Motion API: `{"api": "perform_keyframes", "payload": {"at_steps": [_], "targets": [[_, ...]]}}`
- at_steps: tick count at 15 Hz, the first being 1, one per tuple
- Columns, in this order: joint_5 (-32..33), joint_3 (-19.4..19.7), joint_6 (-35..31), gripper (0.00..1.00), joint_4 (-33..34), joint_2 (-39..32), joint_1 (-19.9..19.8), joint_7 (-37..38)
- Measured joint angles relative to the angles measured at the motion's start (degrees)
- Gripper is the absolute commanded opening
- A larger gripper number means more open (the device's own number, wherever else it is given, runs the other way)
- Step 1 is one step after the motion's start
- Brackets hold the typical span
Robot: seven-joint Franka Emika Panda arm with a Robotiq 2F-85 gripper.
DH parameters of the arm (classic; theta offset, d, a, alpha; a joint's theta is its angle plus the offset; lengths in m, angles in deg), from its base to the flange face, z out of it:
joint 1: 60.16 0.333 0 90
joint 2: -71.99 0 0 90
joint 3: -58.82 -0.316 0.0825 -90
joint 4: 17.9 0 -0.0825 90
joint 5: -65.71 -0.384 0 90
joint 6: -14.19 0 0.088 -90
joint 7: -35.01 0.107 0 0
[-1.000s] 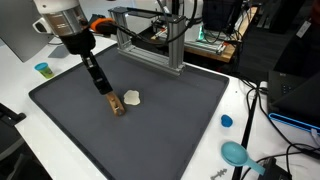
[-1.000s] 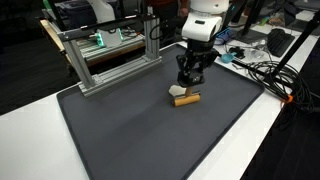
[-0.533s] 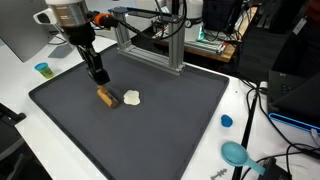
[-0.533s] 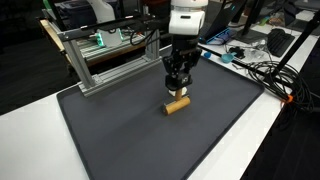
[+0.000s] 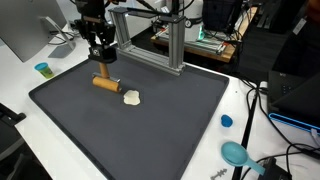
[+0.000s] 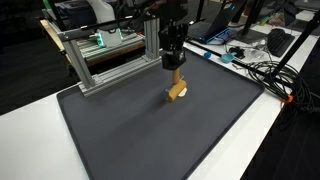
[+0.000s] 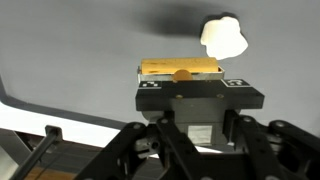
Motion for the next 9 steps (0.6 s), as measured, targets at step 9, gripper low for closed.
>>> {"api": "perform_keyframes", "payload": {"at_steps": [9], "targets": [[-0.4,-3.2,2.9,0.22,-1.8,2.9,0.6,-7.0]]}}
